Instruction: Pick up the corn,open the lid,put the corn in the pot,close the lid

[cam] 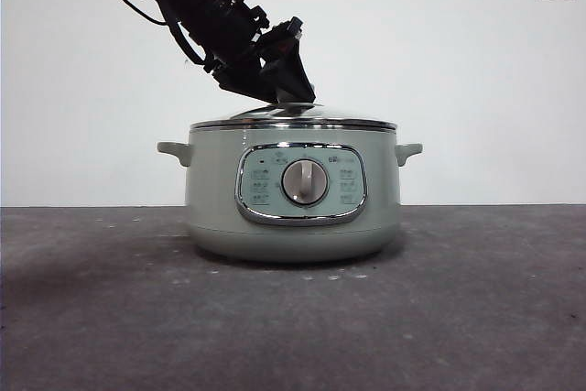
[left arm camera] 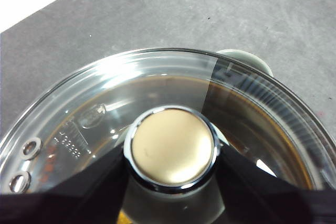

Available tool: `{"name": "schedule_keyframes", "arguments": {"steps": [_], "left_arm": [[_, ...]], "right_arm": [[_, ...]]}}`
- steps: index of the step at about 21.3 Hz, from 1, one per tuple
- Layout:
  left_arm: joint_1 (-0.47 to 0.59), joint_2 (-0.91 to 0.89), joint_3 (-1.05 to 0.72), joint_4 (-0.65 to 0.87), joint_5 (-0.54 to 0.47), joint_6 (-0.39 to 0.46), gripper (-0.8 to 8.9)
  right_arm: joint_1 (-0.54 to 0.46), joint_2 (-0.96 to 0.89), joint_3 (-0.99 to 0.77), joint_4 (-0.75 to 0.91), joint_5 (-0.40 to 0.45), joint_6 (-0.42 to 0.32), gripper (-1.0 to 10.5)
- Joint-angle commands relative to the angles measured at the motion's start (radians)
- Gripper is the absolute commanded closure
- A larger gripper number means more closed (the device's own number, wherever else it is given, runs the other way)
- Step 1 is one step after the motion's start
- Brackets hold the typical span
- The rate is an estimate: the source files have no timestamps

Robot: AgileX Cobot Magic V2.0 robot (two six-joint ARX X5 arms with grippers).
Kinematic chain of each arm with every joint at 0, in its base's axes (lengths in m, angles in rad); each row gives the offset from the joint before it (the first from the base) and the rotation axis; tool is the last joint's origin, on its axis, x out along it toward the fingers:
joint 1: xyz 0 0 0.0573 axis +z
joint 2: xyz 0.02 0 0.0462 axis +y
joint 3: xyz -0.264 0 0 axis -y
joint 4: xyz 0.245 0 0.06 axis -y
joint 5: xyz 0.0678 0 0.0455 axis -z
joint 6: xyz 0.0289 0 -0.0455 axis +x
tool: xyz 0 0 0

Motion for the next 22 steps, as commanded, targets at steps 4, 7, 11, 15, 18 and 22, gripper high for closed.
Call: {"name": "schedule_keyframes", "arguments": {"steps": [4, 7, 11, 15, 18, 22], "left_arm": [[0.011, -0.010, 0.002, -0.014, -0.001, -0.030, 3.64], [0.018, -0.075, 0.002, -0.053, -0.001, -0.038, 3.64], [0.028, -0.250, 0.002, -0.209, 0.000, -0.059, 3.65], [0.031, -0.493, 0.002, -0.474, 0.003, -0.083, 3.66], [0.031, -0.657, 0.002, -0.626, 0.003, -0.091, 3.74], [0.030, -0.787, 0.002, -0.717, 0.003, -0.097, 3.74]], "right_arm": [[0.001, -0.002, -0.007, -0.025, 0.000, 0.004, 4.2], [0.001, -0.002, -0.007, -0.025, 0.000, 0.004, 4.2], [0.001, 0.000, -0.007, -0.025, 0.000, 0.004, 4.2], [0.001, 0.015, -0.009, -0.025, -0.003, -0.001, 4.2], [0.001, 0.043, -0.009, -0.025, -0.024, -0.006, 4.2], [0.001, 0.074, -0.022, -0.025, -0.121, -0.008, 4.2]]}}
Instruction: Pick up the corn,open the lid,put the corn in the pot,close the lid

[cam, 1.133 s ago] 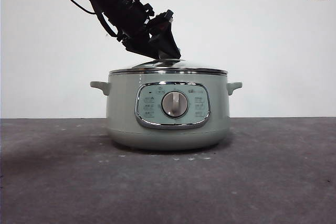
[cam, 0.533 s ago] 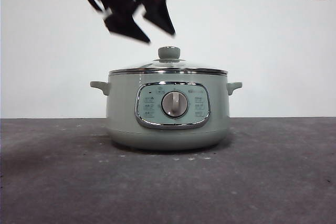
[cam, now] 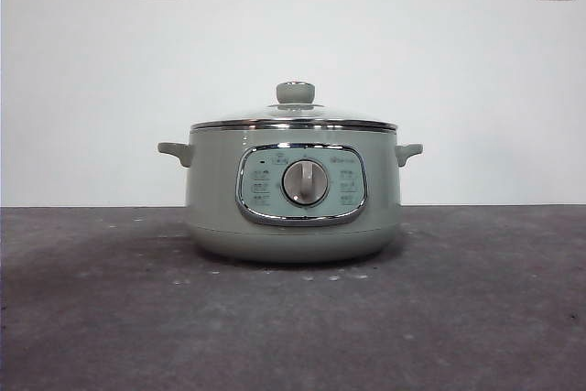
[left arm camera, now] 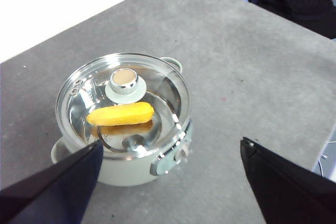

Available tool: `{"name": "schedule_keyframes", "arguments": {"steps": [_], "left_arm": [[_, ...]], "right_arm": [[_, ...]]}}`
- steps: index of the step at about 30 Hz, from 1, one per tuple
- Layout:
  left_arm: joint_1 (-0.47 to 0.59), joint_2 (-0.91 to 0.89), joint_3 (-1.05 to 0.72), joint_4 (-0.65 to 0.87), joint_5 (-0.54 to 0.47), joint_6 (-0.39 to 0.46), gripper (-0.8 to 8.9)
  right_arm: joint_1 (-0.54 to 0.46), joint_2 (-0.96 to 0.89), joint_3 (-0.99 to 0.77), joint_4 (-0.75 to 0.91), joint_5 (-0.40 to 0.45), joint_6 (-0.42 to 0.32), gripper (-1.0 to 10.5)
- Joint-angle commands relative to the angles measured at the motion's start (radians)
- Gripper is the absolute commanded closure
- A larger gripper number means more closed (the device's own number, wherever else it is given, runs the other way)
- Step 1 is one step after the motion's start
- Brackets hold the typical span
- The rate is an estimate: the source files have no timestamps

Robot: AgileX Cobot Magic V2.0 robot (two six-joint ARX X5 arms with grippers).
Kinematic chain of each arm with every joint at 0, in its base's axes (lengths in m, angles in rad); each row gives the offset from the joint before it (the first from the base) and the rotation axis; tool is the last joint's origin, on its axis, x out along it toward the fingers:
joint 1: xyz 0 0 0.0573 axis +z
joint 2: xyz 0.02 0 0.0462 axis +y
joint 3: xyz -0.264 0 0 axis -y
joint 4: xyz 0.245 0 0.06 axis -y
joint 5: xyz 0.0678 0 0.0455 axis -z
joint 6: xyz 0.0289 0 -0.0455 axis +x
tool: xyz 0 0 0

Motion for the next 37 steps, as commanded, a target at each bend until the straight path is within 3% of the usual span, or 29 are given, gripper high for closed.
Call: {"name": "schedule_keyframes", "arguments": {"steps": [1, 14, 16, 17, 21, 26, 29, 37], "left_arm": [[0.002, -0.037, 0.002, -0.031, 0.003, -0.011, 3.74], [0.003, -0.061, 0.002, -0.093, 0.003, -0.011, 3.78], [0.002, -0.058, 0.002, -0.093, 0.003, -0.011, 3.90], [0.002, -0.057, 0.002, -0.093, 0.003, -0.011, 4.31], [0.002, -0.057, 0.002, -0.092, 0.003, -0.010, 8.43], [0.002, -0.057, 0.002, -0.092, 0.003, -0.010, 8.19], [0.002, -0.057, 0.002, -0.093, 0.002, -0.010, 8.17], [0.003, -0.057, 0.002, -0.093, 0.002, -0.010, 8.17]], "right_arm": [[0.001, 0.008, -0.029, -0.025, -0.041, -0.003, 4.2], [0.001, 0.009, -0.219, -0.025, -0.050, -0.004, 4.3], [0.001, 0.009, -0.224, -0.025, -0.050, -0.005, 5.0], [0.001, 0.009, -0.224, -0.025, -0.049, -0.005, 5.7], [0.001, 0.007, -0.224, -0.025, -0.050, -0.043, 9.7], [0.001, 0.009, -0.224, -0.025, -0.045, -0.052, 9.5], [0.001, 0.011, -0.224, -0.025, -0.005, -0.021, 9.5], [0.001, 0.023, -0.224, -0.025, 0.085, -0.020, 9.5]]}}
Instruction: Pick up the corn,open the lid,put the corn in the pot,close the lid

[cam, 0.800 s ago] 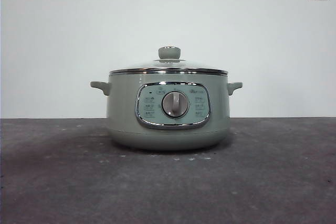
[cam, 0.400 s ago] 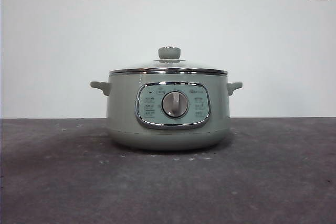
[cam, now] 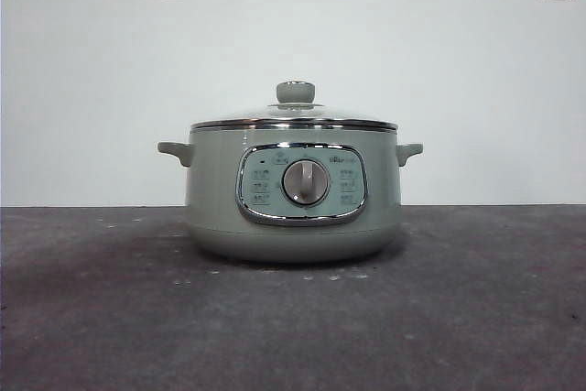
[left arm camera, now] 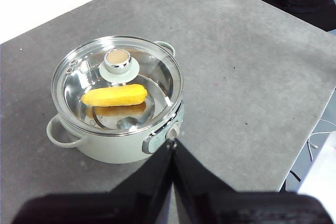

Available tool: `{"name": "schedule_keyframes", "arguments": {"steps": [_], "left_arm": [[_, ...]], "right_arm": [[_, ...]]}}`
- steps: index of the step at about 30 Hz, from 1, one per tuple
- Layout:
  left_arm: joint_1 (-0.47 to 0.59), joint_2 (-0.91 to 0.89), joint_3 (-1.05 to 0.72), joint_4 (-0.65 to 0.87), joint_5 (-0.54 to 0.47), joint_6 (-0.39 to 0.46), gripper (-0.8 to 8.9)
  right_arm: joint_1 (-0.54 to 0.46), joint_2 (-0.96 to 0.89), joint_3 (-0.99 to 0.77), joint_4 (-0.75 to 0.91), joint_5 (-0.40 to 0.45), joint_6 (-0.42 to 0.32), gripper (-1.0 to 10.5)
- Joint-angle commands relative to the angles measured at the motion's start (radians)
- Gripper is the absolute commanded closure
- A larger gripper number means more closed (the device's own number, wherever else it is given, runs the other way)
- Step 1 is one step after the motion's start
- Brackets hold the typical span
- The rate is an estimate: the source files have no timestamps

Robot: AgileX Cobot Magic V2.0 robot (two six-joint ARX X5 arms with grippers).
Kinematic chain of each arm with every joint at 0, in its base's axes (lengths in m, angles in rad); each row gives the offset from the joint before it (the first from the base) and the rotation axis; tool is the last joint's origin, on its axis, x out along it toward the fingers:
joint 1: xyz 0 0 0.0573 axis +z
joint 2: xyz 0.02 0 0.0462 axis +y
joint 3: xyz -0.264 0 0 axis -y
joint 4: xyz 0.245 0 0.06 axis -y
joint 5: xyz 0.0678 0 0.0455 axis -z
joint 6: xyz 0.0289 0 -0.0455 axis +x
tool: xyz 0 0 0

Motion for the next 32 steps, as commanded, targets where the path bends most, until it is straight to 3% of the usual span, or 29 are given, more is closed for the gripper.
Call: {"name": "schedule_keyframes", "arguments": {"steps": [1, 15, 20, 24, 27, 32], "left_arm": [[0.003, 0.000, 0.002, 0.001, 0.002, -0.003, 8.17], [0.004, 0.000, 0.002, -0.062, -0.005, -0.008, 8.17], [0.016, -0.004, 0.002, 0.000, -0.016, -0.025, 8.17], [0.053, -0.013, 0.001, 0.045, -0.098, -0.024, 8.17], [0.107, -0.036, -0.003, 0.113, -0.117, 0.032, 8.17], [0.241, -0.170, -0.150, 0.348, -0.077, 0.080, 8.17]], "right_arm": [[0.001, 0.007, -0.006, -0.024, 0.038, 0.009, 9.5], [0.001, 0.080, -0.006, -0.024, 0.077, 0.008, 9.5], [0.001, 0.113, -0.006, -0.024, 0.078, 0.008, 9.5], [0.001, 0.138, -0.006, -0.024, 0.078, 0.008, 9.5], [0.001, 0.156, -0.006, -0.025, 0.078, 0.008, 9.5], [0.001, 0.179, -0.006, -0.024, 0.078, 0.008, 9.5]]}}
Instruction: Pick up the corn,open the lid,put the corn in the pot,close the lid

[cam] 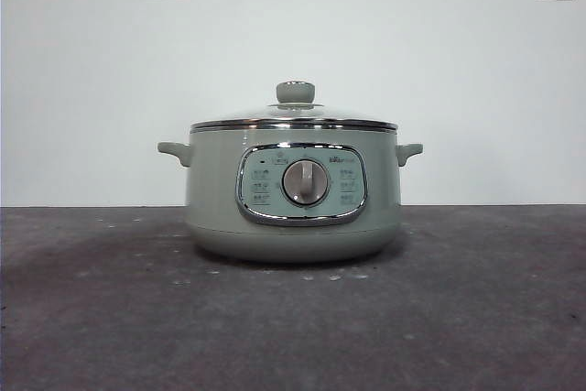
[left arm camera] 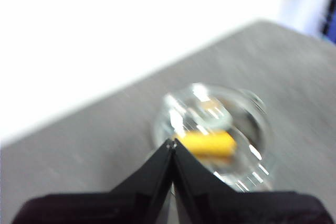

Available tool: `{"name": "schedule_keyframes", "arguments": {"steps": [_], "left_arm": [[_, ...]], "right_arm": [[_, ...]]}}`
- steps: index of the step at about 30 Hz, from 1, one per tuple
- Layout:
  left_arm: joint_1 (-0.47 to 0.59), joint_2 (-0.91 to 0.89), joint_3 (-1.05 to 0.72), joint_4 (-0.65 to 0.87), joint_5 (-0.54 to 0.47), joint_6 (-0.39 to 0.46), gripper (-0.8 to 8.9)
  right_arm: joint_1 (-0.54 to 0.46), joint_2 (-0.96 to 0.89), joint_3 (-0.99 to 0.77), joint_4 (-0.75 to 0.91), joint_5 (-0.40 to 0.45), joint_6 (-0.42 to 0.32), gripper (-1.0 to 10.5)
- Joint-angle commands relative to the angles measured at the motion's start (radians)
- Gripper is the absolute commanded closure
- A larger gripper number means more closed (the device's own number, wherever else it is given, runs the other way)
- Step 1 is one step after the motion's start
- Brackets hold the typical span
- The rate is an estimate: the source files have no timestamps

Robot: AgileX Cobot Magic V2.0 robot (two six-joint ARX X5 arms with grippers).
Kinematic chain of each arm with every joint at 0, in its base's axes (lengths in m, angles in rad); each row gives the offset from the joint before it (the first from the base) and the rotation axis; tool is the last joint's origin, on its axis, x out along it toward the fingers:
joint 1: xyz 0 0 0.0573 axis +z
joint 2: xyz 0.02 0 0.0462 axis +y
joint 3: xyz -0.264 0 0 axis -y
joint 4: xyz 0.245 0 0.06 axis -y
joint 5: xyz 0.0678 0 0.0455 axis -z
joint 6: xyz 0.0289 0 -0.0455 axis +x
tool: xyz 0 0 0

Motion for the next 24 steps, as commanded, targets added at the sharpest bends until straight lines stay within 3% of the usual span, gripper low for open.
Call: {"name": "schedule_keyframes", "arguments": {"steps": [1, 6, 10, 17, 24], "left_arm": [[0.069, -0.104, -0.145, 0.168, 0.048, 0.036, 8.17], [0.163, -0.324, -0.535, 0.459, 0.025, 0.043, 8.17], [0.210, -0.470, -0.824, 0.595, -0.005, 0.058, 8.17], [0.236, -0.687, -1.200, 0.667, -0.006, 0.043, 8.17], [0.237, -0.825, -1.390, 0.688, -0.023, -0.002, 8.17]], "right_arm": [[0.001, 0.011, -0.006, -0.024, 0.001, 0.008, 9.5], [0.001, 0.024, -0.006, -0.024, 0.008, 0.008, 9.5], [0.001, 0.026, -0.006, -0.024, 0.008, 0.008, 9.5], [0.001, 0.026, -0.006, -0.024, 0.008, 0.008, 9.5], [0.001, 0.026, -0.006, -0.024, 0.008, 0.008, 9.5]]}}
